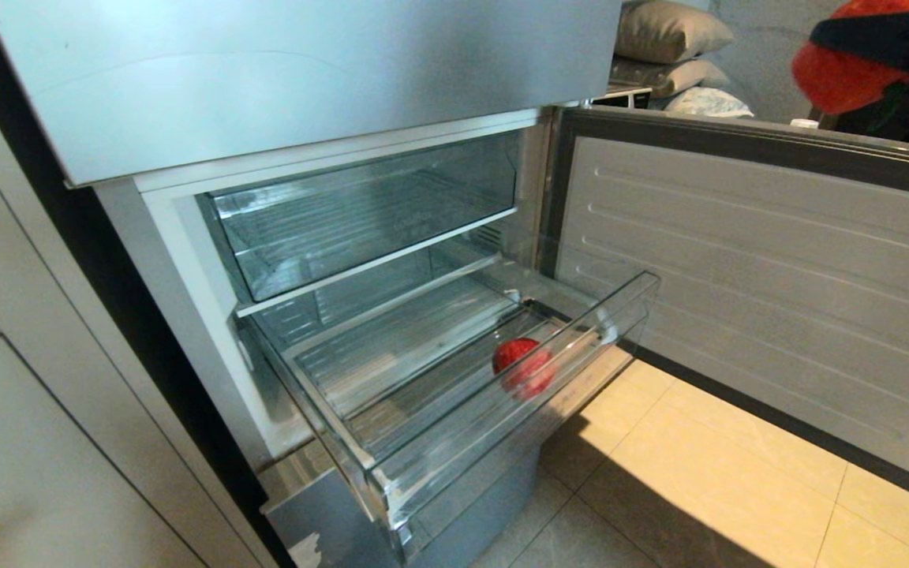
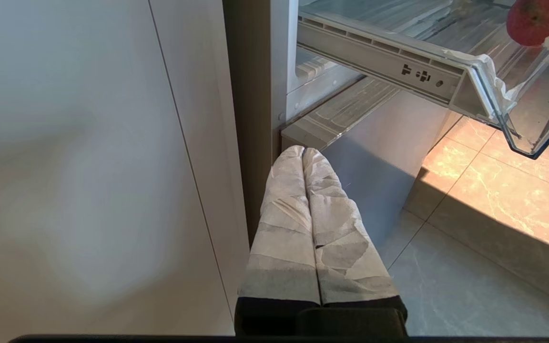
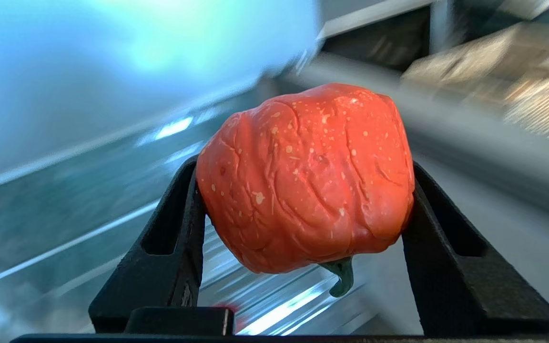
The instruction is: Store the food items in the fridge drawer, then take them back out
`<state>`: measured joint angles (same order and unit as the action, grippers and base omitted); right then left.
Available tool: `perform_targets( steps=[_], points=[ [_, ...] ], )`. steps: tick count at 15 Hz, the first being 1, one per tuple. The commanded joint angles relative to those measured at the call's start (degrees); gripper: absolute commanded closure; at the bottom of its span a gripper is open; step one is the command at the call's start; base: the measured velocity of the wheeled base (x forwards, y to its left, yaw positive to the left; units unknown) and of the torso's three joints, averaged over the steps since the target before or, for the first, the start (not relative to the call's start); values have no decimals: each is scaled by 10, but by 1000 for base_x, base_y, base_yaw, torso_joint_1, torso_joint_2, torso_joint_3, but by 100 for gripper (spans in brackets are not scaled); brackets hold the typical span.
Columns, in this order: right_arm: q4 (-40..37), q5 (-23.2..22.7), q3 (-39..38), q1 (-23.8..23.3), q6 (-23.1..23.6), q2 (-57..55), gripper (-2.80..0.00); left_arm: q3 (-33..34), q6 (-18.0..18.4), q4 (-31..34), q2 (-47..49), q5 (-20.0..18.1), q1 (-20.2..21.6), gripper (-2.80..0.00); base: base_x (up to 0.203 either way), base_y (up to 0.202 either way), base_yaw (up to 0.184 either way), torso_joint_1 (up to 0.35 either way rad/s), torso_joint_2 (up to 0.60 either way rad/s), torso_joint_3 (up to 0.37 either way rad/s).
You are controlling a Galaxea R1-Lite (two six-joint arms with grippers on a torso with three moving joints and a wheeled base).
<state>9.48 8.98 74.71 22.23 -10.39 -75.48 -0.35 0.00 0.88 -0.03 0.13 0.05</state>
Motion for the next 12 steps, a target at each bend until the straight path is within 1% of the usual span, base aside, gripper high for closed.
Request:
perform_targets(
  steps=[1, 3, 5, 7, 9, 12],
  points=[
    [2, -22, -8, 9, -35, -65, 0, 0, 0, 0, 0, 0, 0, 0, 0, 0, 0, 0, 0, 0],
    [3, -63, -9, 17, -69, -90, 0, 0, 0, 0, 0, 0, 0, 0, 0, 0, 0, 0, 0, 0],
    [4, -80, -7, 37, -88, -119, 0, 0, 0, 0, 0, 0, 0, 0, 0, 0, 0, 0, 0, 0],
    [20, -82, -5, 58, -89, -156, 0, 0, 0, 0, -1, 0, 0, 0, 0, 0, 0, 0, 0, 0],
    [61, -81, -3, 73, -85, -209, 0, 0, 0, 0, 0, 0, 0, 0, 0, 0, 0, 0, 0, 0],
    [103, -81, 8, 85, -82, -285, 0, 0, 0, 0, 0, 0, 0, 0, 0, 0, 0, 0, 0, 0]
  ],
)
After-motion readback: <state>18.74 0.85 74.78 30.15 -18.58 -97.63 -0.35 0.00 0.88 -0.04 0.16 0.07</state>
